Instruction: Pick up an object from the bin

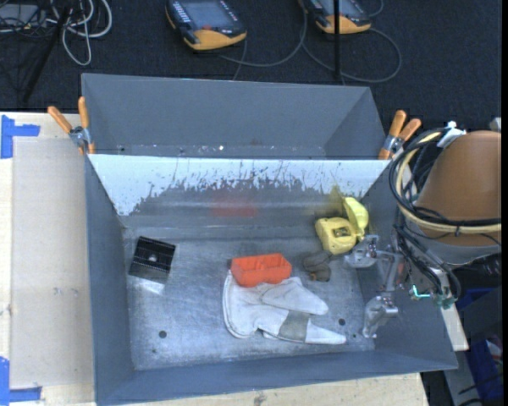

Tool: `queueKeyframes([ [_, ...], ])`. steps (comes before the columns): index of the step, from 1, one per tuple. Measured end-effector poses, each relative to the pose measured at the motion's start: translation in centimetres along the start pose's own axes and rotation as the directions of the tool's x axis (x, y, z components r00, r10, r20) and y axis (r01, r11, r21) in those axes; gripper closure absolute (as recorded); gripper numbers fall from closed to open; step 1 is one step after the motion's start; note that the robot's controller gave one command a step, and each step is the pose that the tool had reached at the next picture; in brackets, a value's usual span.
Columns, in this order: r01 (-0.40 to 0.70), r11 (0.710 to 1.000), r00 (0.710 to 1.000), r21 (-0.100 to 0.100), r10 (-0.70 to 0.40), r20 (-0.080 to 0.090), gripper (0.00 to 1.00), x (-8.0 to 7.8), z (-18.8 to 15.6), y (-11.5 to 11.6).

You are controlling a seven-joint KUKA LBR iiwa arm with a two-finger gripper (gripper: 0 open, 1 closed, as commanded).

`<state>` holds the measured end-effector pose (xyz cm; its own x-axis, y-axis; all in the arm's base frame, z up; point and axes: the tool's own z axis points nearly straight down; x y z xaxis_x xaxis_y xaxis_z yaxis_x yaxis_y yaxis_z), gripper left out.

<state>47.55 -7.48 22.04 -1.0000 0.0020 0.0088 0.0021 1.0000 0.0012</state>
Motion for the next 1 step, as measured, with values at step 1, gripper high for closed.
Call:
queueKeyframes([
  [1, 0.003, 1.0, 1.0, 0.001, -0.003, 0.007, 0.0, -0.15, -0.31, 0.05],
])
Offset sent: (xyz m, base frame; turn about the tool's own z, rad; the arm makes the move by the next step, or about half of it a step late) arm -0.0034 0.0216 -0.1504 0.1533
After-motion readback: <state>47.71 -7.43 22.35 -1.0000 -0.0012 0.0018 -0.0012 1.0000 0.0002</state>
